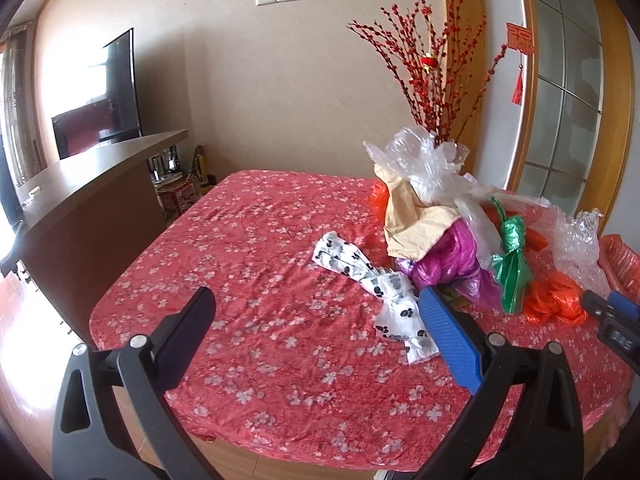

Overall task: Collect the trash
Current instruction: 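Grasp the white-black patterned bag with the left gripper while the right grasps the orange bag, then carry both bags over the red basket and open both grippers to drop them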

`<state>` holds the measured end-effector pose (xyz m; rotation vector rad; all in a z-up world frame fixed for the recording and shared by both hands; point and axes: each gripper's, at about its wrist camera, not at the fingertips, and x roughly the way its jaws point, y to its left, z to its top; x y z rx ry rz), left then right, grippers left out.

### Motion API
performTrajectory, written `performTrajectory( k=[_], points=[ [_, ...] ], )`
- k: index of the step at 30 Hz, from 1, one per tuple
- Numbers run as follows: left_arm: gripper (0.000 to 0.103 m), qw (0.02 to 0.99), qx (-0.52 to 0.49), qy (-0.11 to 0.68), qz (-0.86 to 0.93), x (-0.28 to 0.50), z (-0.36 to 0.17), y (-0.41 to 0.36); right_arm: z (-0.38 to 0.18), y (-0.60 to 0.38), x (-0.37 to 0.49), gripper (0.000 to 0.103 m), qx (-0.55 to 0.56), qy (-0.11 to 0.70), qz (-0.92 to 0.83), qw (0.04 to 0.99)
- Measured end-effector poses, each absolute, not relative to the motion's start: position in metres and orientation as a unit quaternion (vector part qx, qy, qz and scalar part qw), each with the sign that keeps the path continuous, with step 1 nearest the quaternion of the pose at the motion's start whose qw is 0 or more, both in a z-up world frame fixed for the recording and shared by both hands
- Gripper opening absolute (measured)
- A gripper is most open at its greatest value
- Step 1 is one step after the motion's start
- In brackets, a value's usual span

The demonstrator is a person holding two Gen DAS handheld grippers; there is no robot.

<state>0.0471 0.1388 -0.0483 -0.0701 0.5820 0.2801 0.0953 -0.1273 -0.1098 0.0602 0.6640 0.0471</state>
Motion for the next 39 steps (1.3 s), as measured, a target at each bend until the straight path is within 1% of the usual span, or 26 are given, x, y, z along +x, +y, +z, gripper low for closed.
performTrajectory(
  k=[2,3,6,8,10,14,17,20,22,23,24,25,26,28,31,35,39],
  points=[
    [0.099,0.948,-0.035,0.288,0.13,0.05,-0.051,0.138,-0.12,-0.125,0.103,0.065,0.027,0.339,0.019,0.94],
    [0.099,0.948,-0.036,0.29,0.127,0.053,-0.054,0.137,-0.124,-0.124,0.106,0.062,0.025,0.344,0.019,0.938],
    [0.094,0.948,-0.043,0.296,0.11,0.06,-0.059,0.136,-0.138,-0.123,0.117,0.05,0.019,0.365,0.017,0.931],
    [0.09,0.948,-0.054,0.299,0.092,0.064,-0.062,0.135,-0.139,-0.124,0.115,0.042,0.017,0.357,0.019,0.934],
    [0.084,0.947,-0.066,0.305,0.073,0.069,-0.066,0.134,-0.138,-0.126,0.112,0.033,0.027,0.356,0.029,0.934],
    [0.077,0.942,-0.069,0.322,0.062,0.082,-0.073,0.128,-0.13,-0.135,0.101,0.023,0.055,0.349,0.049,0.934],
    [0.073,0.937,-0.07,0.338,0.057,0.094,-0.078,0.123,-0.124,-0.137,0.093,0.021,0.059,0.343,0.058,0.936],
    [0.065,0.929,-0.071,0.357,0.058,0.105,-0.084,0.119,-0.119,-0.137,0.083,0.02,0.055,0.332,0.063,0.939],
    [0.056,0.926,-0.071,0.367,0.057,0.11,-0.088,0.117,-0.114,-0.137,0.077,0.02,0.056,0.325,0.065,0.942],
    [0.053,0.924,-0.069,0.372,0.057,0.113,-0.09,0.116,-0.113,-0.138,0.075,0.02,0.057,0.323,0.066,0.942],
    [0.047,0.923,-0.068,0.375,0.058,0.113,-0.092,0.116,-0.11,-0.138,0.072,0.02,0.058,0.32,0.067,0.943],
    [0.039,0.921,-0.067,0.379,0.058,0.115,-0.094,0.115,-0.108,-0.138,0.071,0.02,0.059,0.318,0.069,0.944],
    [0.033,0.92,-0.067,0.383,0.054,0.116,-0.096,0.115,-0.107,-0.138,0.07,0.02,0.059,0.317,0.07,0.944],
    [0.014,0.918,-0.071,0.388,0.044,0.116,-0.101,0.115,-0.103,-0.137,0.067,0.02,0.06,0.313,0.071,0.945],
    [0.004,0.921,-0.076,0.381,0.034,0.111,-0.102,0.119,-0.098,-0.136,0.062,0.02,0.059,0.308,0.076,0.947],
    [0.003,0.927,-0.088,0.364,0.014,0.098,-0.093,0.129,-0.093,-0.133,0.057,0.02,0.06,0.303,0.082,0.947],
    [0.003,0.938,-0.079,0.336,-0.002,0.08,-0.07,0.135,-0.083,-0.129,0.051,0.02,0.058,0.29,0.093,0.951]
  ],
)
